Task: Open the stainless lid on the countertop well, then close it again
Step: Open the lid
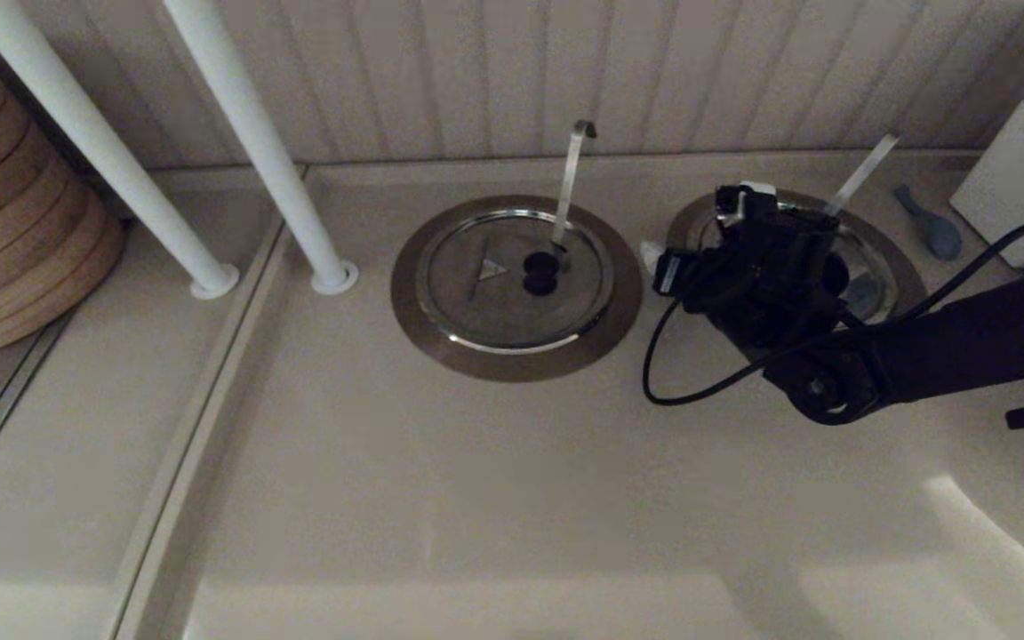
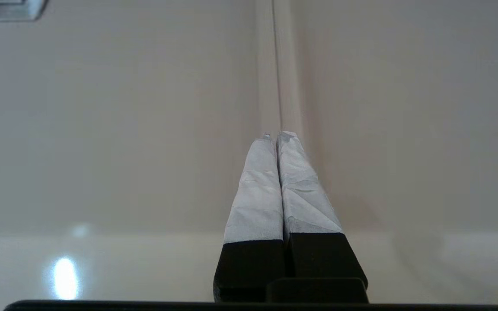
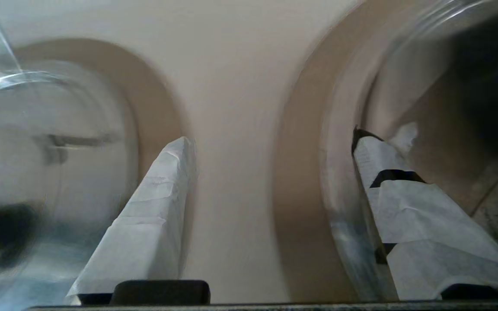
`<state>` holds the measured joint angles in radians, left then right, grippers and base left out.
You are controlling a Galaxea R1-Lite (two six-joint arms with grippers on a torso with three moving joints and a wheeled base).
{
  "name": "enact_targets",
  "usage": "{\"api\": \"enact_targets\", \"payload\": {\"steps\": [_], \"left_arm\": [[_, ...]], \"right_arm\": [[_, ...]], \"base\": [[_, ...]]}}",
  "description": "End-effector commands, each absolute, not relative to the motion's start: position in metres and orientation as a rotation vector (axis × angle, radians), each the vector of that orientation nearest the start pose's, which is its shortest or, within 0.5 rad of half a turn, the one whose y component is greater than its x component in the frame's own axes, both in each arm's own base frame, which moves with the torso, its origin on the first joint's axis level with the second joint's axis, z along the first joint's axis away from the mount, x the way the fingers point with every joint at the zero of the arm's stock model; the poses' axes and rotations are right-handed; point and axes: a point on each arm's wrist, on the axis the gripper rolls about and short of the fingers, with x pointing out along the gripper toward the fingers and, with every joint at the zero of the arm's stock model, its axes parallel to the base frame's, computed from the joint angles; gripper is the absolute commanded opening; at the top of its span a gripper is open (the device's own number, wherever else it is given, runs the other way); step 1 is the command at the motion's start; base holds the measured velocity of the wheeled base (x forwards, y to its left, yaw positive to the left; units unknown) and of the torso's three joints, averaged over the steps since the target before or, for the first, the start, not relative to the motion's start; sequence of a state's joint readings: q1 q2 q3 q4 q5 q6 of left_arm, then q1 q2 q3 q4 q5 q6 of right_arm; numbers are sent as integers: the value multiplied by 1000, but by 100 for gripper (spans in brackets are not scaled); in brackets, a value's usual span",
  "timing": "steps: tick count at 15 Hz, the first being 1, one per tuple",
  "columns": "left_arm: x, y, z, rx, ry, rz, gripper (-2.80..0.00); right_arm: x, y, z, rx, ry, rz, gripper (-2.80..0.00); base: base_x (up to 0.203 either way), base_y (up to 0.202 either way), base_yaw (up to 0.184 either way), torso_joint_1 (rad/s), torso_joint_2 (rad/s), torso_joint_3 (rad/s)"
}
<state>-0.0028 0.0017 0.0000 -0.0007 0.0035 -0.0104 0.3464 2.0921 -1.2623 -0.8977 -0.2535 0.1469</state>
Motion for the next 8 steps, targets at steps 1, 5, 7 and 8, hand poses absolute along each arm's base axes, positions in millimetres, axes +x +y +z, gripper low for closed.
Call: {"api": "enact_targets", "payload": {"steps": [1,5,7,8], "left_arm": [[-23,0,76,-11,0,0,-280],[-23,0,76,-11,0,0,-280],[-23,0,76,-11,2,0,-280],[-23,0,76,-11,2,0,-280]], "right_arm": [[396,136,203,178,-98,84,0],[374,124,239,198,-162,79,0],[366,117,248,202,-176,72,0],[364,117,251,203,-183,72,0]], "base": [[0,0,0,0,0,0],[0,0,0,0,0,0],[0,0,0,0,0,0],[0,0,0,0,0,0]]}}
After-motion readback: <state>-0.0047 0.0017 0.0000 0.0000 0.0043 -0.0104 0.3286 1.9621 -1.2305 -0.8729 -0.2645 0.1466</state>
